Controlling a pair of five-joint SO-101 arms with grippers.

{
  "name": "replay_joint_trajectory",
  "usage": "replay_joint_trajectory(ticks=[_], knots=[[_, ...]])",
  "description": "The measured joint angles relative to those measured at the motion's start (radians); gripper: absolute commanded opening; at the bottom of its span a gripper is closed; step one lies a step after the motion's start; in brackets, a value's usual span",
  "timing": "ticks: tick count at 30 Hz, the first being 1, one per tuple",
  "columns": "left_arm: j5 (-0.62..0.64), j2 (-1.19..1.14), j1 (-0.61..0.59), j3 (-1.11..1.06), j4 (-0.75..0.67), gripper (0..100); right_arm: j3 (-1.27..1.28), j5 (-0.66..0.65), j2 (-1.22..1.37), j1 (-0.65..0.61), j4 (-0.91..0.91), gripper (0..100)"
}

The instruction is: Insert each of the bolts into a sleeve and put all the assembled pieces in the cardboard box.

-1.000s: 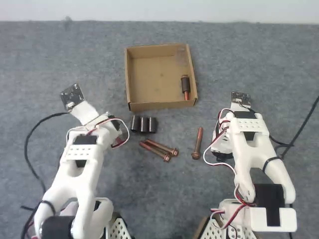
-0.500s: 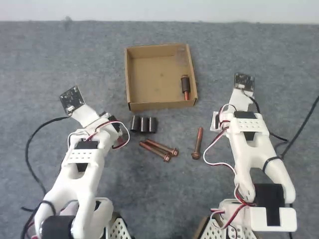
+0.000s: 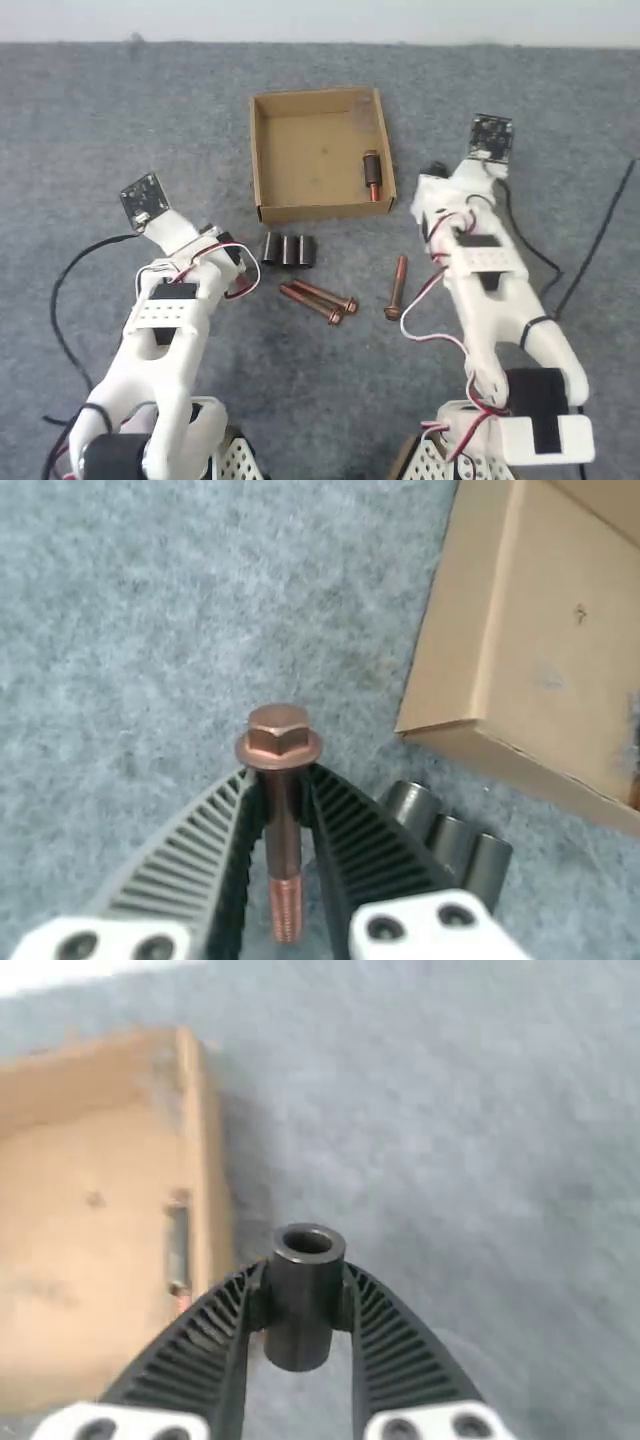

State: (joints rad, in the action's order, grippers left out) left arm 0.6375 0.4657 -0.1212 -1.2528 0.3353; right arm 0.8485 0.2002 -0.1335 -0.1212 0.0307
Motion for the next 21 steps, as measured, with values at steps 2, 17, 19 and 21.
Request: replay_joint_trajectory(ticks=[2,17,19,21], knots=[[0.0,0.0,0.0,0.0,0.0,1,0.044,0.0,0.0,-0.023,-0.109,0.8],[0.0,0.0,0.0,0.0,0.0,1,0.132,0.0,0.261,-0.176,-0.752,0.7],[0.0,0.0,0.0,0.0,0.0,1,0.132,-0.008,0.361,-0.189,-0.913,0.7],[0.0,0.0,0.0,0.0,0.0,1,0.132,-0.057,0.442,-0.192,-1.073,0.7]])
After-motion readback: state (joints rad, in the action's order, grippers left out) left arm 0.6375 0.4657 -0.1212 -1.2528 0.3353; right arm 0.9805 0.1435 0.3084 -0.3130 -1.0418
